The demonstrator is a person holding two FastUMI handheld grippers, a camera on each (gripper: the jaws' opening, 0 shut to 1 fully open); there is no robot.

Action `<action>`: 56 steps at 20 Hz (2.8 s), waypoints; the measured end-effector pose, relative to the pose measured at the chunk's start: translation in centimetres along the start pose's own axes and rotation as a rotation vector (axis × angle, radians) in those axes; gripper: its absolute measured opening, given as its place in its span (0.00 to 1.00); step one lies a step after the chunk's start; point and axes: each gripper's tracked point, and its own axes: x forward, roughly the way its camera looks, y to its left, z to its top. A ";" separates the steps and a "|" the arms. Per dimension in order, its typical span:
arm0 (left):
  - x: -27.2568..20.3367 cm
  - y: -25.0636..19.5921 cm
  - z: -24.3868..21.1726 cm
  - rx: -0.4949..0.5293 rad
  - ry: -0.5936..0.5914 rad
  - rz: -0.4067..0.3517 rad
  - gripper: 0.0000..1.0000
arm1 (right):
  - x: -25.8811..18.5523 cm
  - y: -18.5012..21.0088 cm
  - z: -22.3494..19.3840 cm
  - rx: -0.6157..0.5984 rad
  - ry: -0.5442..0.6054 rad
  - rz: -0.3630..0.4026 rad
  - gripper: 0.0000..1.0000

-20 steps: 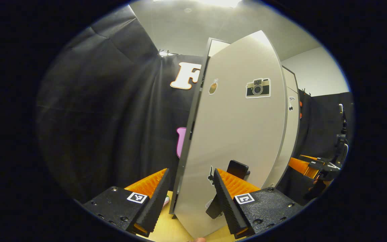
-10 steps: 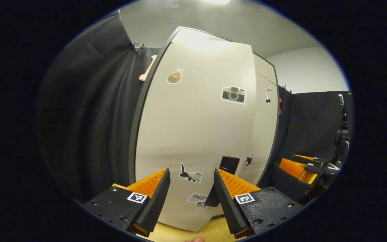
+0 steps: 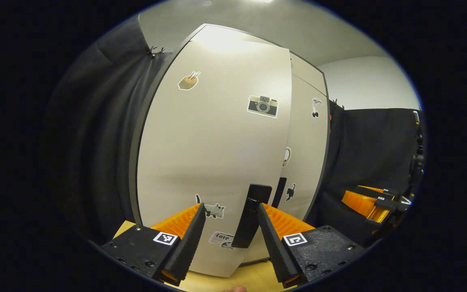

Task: Grab one shoe with the right hand and put it into the shoe cabinet, grab the other shoe with the left hand and put it into the shoe cabinet; then close the right door with the right hand and the left door with the left hand.

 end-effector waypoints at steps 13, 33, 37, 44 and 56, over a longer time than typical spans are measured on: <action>-0.7 -0.7 0.7 0.025 -0.018 0.026 0.80 | -0.2 -0.2 0.4 0.013 -0.010 0.025 0.79; -0.6 -1.1 1.4 0.049 -0.034 0.049 0.80 | -1.6 -1.8 0.2 0.007 -0.041 -0.011 0.79; -0.4 -1.1 1.6 0.058 -0.037 0.056 0.80 | -1.6 -1.6 0.2 0.007 -0.050 -0.003 0.79; 0.2 -1.1 1.8 0.083 -0.037 0.057 0.80 | -1.4 -1.1 0.4 0.005 -0.063 0.005 0.79; 0.3 -0.8 1.7 0.110 -0.034 0.075 0.80 | -1.7 -0.7 0.9 0.005 -0.080 0.008 0.79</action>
